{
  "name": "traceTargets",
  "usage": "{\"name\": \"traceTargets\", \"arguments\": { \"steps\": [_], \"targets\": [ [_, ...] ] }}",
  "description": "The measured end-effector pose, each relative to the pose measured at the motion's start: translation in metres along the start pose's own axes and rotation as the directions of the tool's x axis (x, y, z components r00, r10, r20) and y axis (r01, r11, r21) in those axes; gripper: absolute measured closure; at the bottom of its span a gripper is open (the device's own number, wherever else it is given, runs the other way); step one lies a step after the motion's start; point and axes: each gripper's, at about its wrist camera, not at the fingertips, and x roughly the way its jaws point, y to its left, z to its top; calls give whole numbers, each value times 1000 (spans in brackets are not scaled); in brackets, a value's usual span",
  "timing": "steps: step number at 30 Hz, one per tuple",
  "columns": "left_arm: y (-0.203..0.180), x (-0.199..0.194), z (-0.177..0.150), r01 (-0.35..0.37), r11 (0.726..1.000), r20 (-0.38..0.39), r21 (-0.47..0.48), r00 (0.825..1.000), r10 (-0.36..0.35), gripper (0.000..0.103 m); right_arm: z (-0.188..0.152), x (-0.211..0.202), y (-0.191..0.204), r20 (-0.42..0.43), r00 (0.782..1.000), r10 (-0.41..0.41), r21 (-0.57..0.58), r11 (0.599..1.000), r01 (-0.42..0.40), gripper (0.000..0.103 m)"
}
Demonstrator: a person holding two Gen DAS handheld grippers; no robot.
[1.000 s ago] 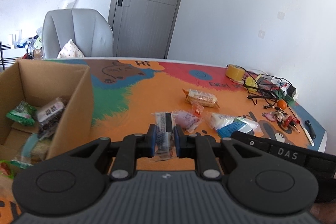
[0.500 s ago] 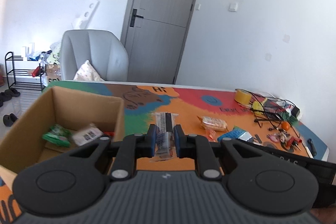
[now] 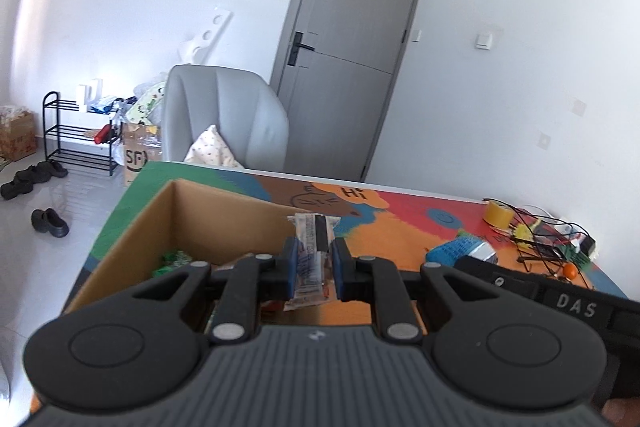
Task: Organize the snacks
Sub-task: 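Carry both snacks over the cardboard box and open both tools to drop them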
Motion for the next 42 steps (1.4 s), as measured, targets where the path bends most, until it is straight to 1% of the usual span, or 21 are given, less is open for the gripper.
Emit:
{"name": "traceTargets", "arguments": {
  "steps": [8,15,18,20,21,25,30,35,36,37,38,39,40,41,42],
  "targets": [
    [30,6,7,-48,998,0,-29,999,48,86,5,23,21,-20,999,49,-26,998,-49,72],
    [57,19,7,-95,993,-39,-65,995,93,85,1,44,41,-56,995,80,-45,996,-83,72],
    [63,18,7,-100,993,-41,-62,994,98,75,-1,53,49,-69,993,91,-50,994,-95,72],
    [66,15,6,-106,993,-33,-56,994,104,58,-3,58,54,-82,992,97,-52,994,-101,72],
    [68,13,5,-112,992,-33,-63,993,111,56,-4,60,57,-88,991,99,-54,993,-104,72],
    [81,7,7,-113,989,-28,-100,993,110,54,-7,66,66,-104,988,111,-63,991,-118,72],
    [89,-4,14,-132,984,-9,-119,991,132,52,-9,74,78,-124,983,138,-70,987,-147,72],
    [95,-13,17,-156,978,5,-135,987,158,48,-9,76,92,-140,975,173,-75,980,-185,72],
    [96,-15,18,-158,978,4,-139,987,160,47,-9,75,94,-140,972,187,-78,977,-199,70],
    [97,-16,18,-161,977,3,-142,987,163,44,-8,73,96,-139,968,209,-77,972,-221,66],
    [98,-17,19,-166,976,3,-144,986,168,39,-8,71,98,-141,962,232,-77,967,-244,64],
    [98,-18,19,-172,974,6,-146,985,175,36,-8,70,99,-143,961,238,-81,965,-251,57],
    [97,-19,19,-177,973,15,-148,983,181,31,-8,68,100,-140,963,230,-88,966,-244,50],
    [98,-20,19,-182,972,22,-150,982,187,26,-8,64,99,-133,967,215,-93,969,-229,49],
    [97,-21,20,-185,971,27,-150,981,192,23,-7,63,97,-128,970,205,-93,972,-218,48]
  ]
}}
